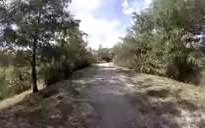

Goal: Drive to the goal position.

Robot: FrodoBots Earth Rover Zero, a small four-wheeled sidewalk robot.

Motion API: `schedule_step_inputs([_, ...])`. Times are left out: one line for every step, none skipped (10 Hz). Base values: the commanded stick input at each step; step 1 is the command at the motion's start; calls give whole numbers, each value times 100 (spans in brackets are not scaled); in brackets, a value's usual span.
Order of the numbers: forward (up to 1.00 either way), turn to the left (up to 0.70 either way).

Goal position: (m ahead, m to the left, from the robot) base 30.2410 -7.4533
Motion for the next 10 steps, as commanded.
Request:
schedule_step_inputs([85,-12])
schedule_step_inputs([85,-34])
schedule_step_inputs([85,-33])
schedule_step_inputs([85,-13])
schedule_step_inputs([85,0])
schedule_step_inputs([85,0])
schedule_step_inputs([85,0])
schedule_step_inputs([85,0])
schedule_step_inputs([85,0])
schedule_step_inputs([85,0])
